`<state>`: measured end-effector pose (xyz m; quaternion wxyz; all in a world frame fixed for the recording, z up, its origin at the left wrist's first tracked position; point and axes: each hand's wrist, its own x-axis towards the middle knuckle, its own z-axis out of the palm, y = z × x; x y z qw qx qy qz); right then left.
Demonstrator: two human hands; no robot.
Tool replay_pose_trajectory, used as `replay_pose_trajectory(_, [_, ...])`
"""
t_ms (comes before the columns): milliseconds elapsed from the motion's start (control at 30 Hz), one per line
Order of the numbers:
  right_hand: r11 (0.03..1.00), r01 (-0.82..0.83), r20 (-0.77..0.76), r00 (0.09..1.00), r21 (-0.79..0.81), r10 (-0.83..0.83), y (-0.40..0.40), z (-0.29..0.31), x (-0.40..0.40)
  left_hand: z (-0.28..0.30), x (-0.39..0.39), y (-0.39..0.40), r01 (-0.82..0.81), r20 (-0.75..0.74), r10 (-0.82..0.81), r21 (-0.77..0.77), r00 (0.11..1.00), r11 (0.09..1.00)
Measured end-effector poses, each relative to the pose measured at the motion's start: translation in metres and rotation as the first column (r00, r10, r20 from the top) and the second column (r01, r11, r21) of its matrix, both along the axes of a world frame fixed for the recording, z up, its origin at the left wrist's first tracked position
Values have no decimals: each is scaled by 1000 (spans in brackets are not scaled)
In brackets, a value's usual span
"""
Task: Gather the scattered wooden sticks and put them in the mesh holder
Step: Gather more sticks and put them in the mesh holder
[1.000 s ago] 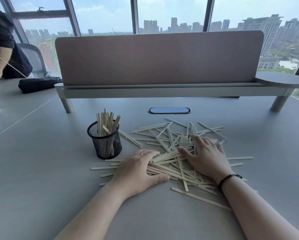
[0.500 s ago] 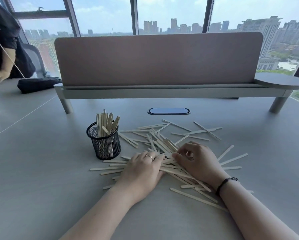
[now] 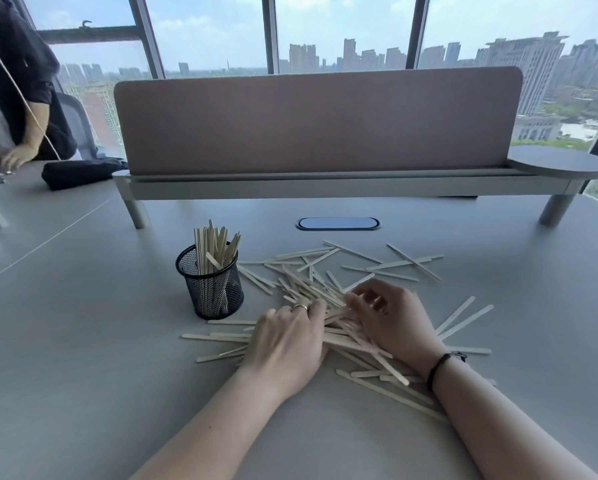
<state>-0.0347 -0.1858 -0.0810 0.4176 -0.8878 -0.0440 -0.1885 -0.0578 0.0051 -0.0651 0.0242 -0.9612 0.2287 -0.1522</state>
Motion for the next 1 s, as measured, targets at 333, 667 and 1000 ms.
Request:
replay_pose_trajectory(333, [992,-10,-9,1000,124,11,-4,-1,1,14,6,21,-36,101,50,-138,994,990])
replay_pose_trajectory(667, [991,-19,-35,999,132,24,-2,1,-1,15,7,30,15,218,59,-324,974,946])
replay_pose_trajectory(1000, [996,18,-61,998,87,-12,-4,-1,2,9,10,42,166,132,-123,-400,984,901])
